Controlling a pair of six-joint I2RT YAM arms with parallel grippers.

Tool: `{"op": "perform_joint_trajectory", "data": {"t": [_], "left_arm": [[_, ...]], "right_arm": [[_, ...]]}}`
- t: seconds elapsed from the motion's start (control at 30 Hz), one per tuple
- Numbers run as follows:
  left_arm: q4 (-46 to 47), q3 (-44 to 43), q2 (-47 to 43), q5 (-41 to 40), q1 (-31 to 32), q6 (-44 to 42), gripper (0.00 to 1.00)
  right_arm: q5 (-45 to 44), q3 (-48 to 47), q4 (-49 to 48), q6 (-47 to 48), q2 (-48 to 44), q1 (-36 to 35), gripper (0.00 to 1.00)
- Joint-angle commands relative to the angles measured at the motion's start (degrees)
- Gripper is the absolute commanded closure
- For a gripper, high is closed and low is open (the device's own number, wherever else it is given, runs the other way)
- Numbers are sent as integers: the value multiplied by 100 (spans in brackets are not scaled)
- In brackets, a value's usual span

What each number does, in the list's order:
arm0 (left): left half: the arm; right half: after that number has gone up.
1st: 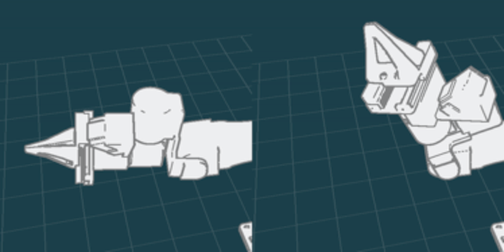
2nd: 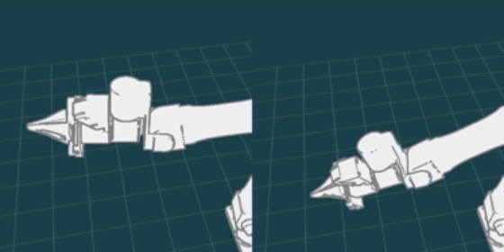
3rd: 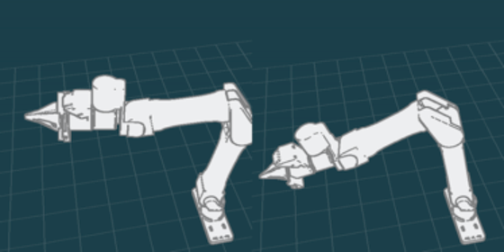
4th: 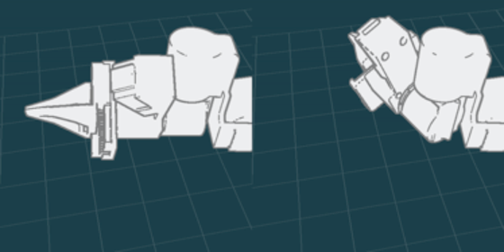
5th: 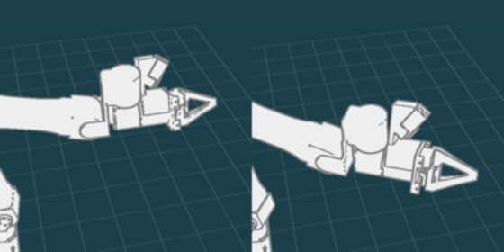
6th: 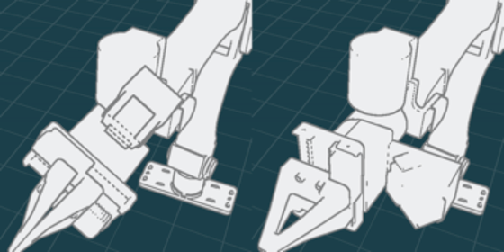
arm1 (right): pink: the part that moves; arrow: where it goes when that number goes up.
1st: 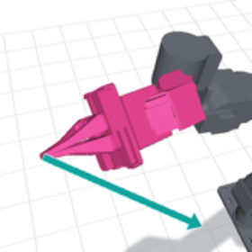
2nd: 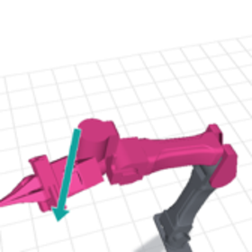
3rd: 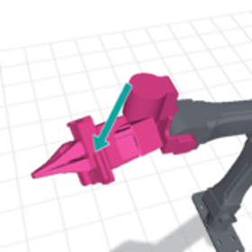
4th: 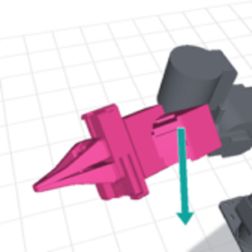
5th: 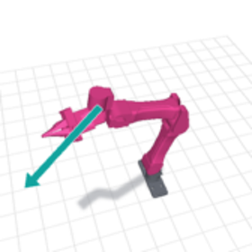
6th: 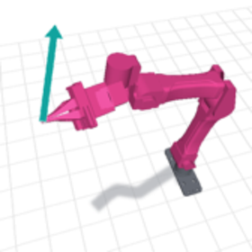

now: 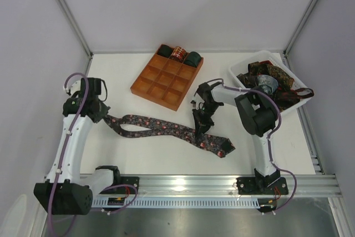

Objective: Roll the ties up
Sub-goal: Flatten the tie

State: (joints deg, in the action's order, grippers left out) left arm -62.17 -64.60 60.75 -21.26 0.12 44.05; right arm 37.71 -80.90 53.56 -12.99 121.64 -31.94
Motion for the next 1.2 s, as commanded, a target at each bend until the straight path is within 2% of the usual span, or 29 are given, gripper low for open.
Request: {"op": "perform_joint_trajectory", "data": {"t": [0.0,0.03,0.07,0.13,0.2,0.23,0.33,0.37,0.4,0.5,0.53,0.57,0.6,0.67,0.77,0.83,0.87,0.9,1.07,1.17], "left_arm": [[398,350,235,-598,-144,16,90],[442,438,270,-712,-161,16,88],[486,518,340,-757,-257,33,80],[653,720,376,-775,-380,-10,73],[793,782,428,-784,-582,-177,59],[794,730,446,-775,-636,-273,42],[707,466,482,-907,-645,-599,20],[680,405,455,-933,-654,-634,4],[558,291,455,-933,-636,-617,0],[522,298,420,-828,-452,-573,0],[539,325,403,-741,-408,-573,1],[574,351,411,-644,-355,-599,2],[618,412,420,-565,-285,-600,2],[714,474,437,-74,-241,-669,6],[899,527,403,366,-205,-914,16],[1101,597,455,682,-135,-977,16],[1154,641,490,780,-126,-986,17],[1207,720,516,842,-126,-969,17],[1409,870,569,1044,-126,-1003,18],[1471,852,666,1123,-126,-1004,21]], "right_arm": [[-756,-92,567,447,-236,162,87],[-1053,-66,559,412,-333,171,83],[-1221,12,533,307,-474,197,72],[-1833,74,471,166,-868,224,64],[-2310,145,462,26,-1150,215,55],[-2782,189,454,-10,-1517,206,50],[-3373,320,243,-98,-2020,119,45],[-3472,330,190,-142,-2239,83,46],[-3499,347,42,-159,-2303,-21,46],[-3184,531,-458,-361,-2330,-250,53],[-2922,654,-582,-449,-2277,-312,71],[-2814,733,-714,-711,-2216,-382,79],[-2692,821,-1020,-835,-2085,-426,83],[-2672,1241,-1547,-1220,-2022,-567,86],[-2795,1769,-2015,-1582,-2048,-541,83],[-3101,2271,-2288,-1776,-2127,-488,81],[-3338,2402,-2280,-1846,-2162,-453,76],[-3567,2665,-2323,-1925,-2241,-418,75],[-3763,3150,-2043,-1935,-2469,29,64],[-4183,3186,-1692,-1628,-2759,101,56]]}}
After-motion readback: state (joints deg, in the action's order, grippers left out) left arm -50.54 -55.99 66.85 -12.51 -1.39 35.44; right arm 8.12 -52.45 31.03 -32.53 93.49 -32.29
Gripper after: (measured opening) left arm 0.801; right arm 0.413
